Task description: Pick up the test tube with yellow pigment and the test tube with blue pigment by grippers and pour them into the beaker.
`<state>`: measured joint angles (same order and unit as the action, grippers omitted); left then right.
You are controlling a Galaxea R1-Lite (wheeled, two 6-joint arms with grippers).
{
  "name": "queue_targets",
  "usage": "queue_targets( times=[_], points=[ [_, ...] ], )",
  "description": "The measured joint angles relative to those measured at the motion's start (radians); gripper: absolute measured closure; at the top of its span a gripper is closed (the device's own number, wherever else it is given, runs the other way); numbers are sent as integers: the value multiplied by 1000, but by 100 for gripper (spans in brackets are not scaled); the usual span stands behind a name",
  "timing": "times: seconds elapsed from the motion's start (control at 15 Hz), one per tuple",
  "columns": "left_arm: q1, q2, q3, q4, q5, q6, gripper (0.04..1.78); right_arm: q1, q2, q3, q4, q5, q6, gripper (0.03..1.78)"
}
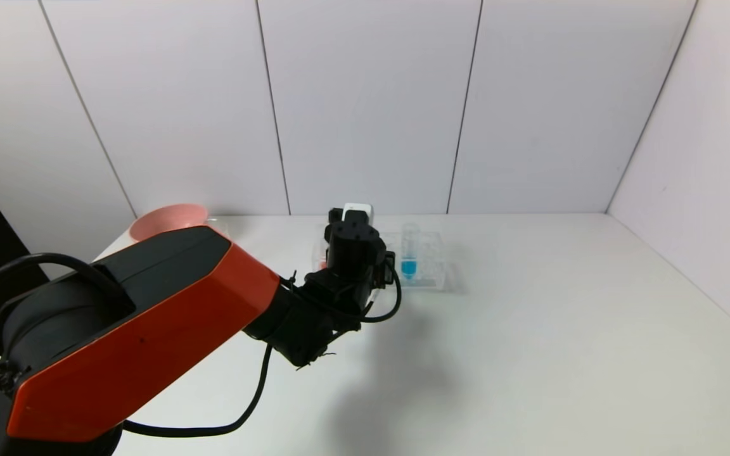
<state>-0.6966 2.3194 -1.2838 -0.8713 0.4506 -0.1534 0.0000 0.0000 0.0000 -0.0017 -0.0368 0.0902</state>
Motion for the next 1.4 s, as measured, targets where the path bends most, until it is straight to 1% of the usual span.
queue_targets(
  times=[0.53,0.87,1.13,1.4],
  points=[
    [-1,-72,-41,87,1,17,138,0,0,0,0,0,-1,4],
    [-3,-130,-107,184,0,26,138,0,0,0,0,0,0,4],
    [-9,-174,-150,233,2,78,138,0,0,0,0,0,0,4],
    [-1,-239,-136,265,29,126,138,0,0,0,0,0,0,4]
  ],
)
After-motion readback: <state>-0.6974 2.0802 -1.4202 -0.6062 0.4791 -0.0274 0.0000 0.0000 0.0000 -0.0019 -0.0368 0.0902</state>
